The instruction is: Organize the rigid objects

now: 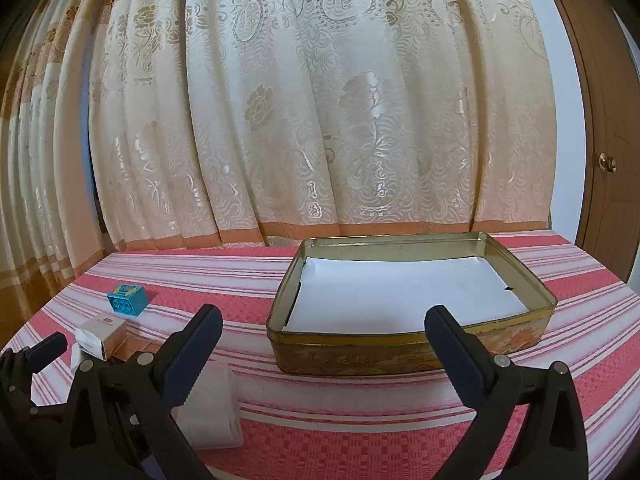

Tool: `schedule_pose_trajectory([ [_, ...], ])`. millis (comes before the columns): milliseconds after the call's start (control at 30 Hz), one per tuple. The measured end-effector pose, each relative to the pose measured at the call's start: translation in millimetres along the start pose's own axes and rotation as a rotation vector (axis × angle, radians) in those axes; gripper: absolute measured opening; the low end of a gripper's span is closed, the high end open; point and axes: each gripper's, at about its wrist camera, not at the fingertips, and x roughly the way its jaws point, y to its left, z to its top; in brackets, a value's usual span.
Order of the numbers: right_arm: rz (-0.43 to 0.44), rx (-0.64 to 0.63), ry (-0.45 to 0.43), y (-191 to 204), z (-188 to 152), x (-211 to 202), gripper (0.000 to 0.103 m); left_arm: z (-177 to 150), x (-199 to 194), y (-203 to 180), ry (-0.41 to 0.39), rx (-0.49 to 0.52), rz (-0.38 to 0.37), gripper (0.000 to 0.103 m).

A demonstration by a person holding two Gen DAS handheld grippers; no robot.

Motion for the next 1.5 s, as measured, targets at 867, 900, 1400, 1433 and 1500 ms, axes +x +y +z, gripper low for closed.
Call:
schedule_pose_trajectory([
  [867, -0.001, -0.002, 0.012, 1.8, 0.7, -1.9, 0.102, 1.3, 0.1, 3.6, 0.008, -0.018, -0.005, 0.103],
  [900, -0.001, -0.001, 0.012, 2.1, 1.0, -2.0, 0.102, 1.1, 0.0, 3.7, 0.007, -0.017, -0.005, 0.103],
  [1400, 0.004, -0.007, 0.023, 5.1, 2.8, -0.5, 0.102, 1.3, -0.4, 4.3, 0.007, -0.020, -0.006, 0.103],
  [1433, 0.006, -0.008, 0.025, 5.5, 2.6, 0.0, 0.102, 1.1, -0.8, 5.0, 0.007, -0.025, -0.009, 0.103],
  [1500, 0.016, -0.013, 0.034, 6.6, 2.0, 0.9, 0.102, -0.4, -1.1, 9.1, 0.015, -0.040, -0.017, 0.103],
])
